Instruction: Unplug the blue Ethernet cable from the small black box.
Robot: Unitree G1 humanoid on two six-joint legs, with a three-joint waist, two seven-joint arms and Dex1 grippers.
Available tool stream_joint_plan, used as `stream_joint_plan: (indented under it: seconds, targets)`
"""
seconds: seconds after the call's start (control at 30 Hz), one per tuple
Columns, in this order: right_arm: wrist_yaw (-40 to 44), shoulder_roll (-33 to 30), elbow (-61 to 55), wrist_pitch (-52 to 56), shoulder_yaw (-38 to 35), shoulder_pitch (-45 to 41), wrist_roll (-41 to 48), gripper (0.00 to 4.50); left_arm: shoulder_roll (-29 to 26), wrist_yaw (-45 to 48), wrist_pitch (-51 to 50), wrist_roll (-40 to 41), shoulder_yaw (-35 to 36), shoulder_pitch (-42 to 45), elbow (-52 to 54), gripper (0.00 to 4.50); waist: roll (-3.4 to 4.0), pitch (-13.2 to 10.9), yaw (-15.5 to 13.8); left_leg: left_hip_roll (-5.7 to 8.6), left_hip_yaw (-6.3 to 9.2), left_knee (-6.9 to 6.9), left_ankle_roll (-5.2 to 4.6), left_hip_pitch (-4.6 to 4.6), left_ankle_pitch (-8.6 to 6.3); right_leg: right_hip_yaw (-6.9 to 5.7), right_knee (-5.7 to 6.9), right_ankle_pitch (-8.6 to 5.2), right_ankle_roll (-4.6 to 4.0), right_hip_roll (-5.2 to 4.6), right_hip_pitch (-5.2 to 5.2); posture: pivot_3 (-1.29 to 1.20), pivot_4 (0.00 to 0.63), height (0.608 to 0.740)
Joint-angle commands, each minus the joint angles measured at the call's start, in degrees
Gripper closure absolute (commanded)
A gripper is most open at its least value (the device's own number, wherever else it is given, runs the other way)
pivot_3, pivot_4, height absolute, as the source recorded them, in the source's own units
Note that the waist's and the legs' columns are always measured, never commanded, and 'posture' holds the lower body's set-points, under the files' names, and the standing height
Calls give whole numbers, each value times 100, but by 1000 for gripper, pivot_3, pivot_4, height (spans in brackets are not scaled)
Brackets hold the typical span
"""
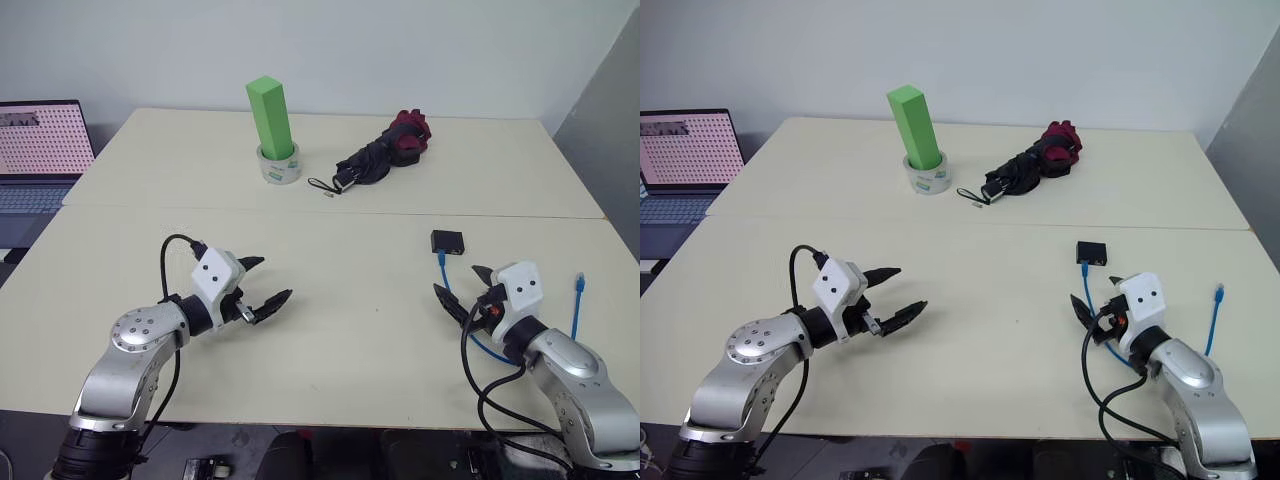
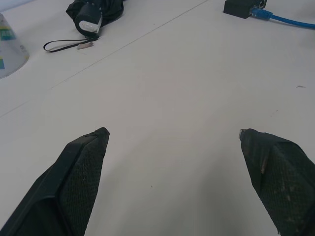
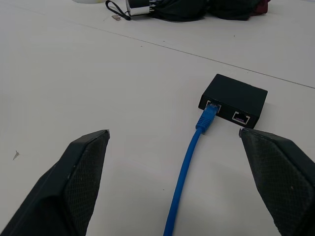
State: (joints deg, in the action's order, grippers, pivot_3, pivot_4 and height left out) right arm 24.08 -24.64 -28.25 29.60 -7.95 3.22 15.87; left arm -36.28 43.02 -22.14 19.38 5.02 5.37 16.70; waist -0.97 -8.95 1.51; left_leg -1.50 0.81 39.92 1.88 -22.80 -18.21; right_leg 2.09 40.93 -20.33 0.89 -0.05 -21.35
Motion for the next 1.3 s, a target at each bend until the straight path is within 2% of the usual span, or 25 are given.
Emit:
stream_joint_plan:
  seconds: [0.03, 0.4, 0.63, 0.83, 1.03, 1.13, 1.3]
  targets:
    - [9, -70, -132, -138, -72, -12, -12, 23, 12, -14, 8, 190, 185, 66, 311, 0, 0, 0, 0, 0, 0, 0, 0, 0, 0, 0, 0, 0, 0, 0, 0, 0, 150, 740]
    - [-1, -46, -63, -204, -4, -1, -115, 23, -50, -48, -75, 118, 38, 29, 462, 0, 0, 0, 0, 0, 0, 0, 0, 0, 0, 0, -1, 0, 0, 0, 0, 0, 150, 740]
    - [-428, 206, 268, -111, 301, -284, -450, 23, 49, 36, -361, 171, -325, 212, 669, 0, 0, 0, 0, 0, 0, 0, 1, 0, 0, 1, 0, 0, 0, 0, 0, 0, 150, 740]
    - [-1193, 815, 1369, -358, 666, -930, -1008, 23, -42, 313, -492, 179, -647, 424, 769, 0, 0, 0, 10, 0, -2, 0, 1, 0, 1, 3, 1, 0, 0, 1, -2, 0, 150, 740]
    - [-1763, 1353, 2213, -620, 657, -1449, -1279, 23, 14, 316, -510, 196, -703, 478, 754, 0, 2, -1, 16, -2, -6, 0, 3, -1, 2, 7, 3, 0, 0, 4, -8, 0, 150, 740]
    - [-2055, 1530, 2515, -665, 578, -1649, -1370, 518, 0, 337, -460, 157, -716, 450, 727, 0, 1, 0, 22, -2, -5, 0, 3, -1, 2, 6, 3, 0, 0, 4, -7, 0, 150, 740]
    - [-2188, 1556, 2682, -727, 517, -1747, -1382, 1817, 10, 331, -408, 114, -705, 410, 689, 0, 0, 0, 25, -2, -6, 0, 3, 2, 2, 7, 6, 0, 0, 4, -6, 0, 150, 740]
